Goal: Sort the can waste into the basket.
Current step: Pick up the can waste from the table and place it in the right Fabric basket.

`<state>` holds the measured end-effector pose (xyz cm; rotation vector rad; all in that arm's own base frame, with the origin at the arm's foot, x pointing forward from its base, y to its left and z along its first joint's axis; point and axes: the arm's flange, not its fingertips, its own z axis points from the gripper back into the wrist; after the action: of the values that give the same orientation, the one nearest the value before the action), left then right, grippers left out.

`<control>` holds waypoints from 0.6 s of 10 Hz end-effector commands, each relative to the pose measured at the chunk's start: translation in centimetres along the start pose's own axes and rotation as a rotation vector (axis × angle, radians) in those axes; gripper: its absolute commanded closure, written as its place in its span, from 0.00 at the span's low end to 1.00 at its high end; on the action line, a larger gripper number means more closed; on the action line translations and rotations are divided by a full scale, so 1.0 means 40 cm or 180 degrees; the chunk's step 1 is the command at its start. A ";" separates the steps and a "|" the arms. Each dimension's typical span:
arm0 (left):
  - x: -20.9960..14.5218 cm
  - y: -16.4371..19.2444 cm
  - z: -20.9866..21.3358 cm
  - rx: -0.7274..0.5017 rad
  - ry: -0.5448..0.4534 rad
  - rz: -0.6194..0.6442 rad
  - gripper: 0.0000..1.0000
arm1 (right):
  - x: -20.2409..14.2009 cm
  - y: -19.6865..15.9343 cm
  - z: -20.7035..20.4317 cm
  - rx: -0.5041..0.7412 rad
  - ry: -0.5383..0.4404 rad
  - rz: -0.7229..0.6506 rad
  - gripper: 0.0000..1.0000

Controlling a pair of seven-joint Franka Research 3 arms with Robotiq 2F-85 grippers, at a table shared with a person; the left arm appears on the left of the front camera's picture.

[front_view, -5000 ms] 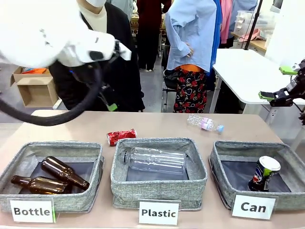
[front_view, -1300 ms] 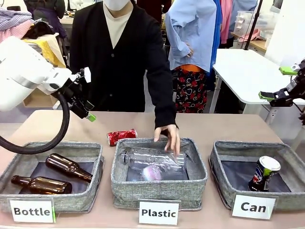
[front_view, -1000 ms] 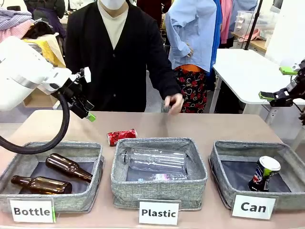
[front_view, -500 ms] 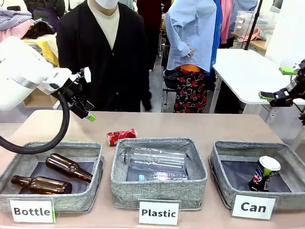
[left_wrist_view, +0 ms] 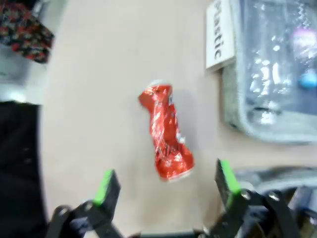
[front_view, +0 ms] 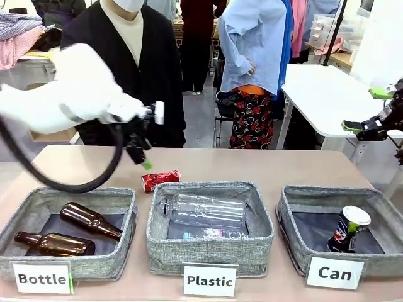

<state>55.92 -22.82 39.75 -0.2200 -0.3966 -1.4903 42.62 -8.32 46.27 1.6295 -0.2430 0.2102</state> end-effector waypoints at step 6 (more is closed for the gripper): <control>0.146 0.096 -0.161 -0.0213 0.0673 -0.0131 0.00 | 0.003 0.005 0.005 0.0019 0.0027 0.0073 0.00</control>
<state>60.15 -29.75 36.53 -0.1305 -0.2165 -1.5987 42.62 -8.33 46.29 1.6294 -0.2436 0.2105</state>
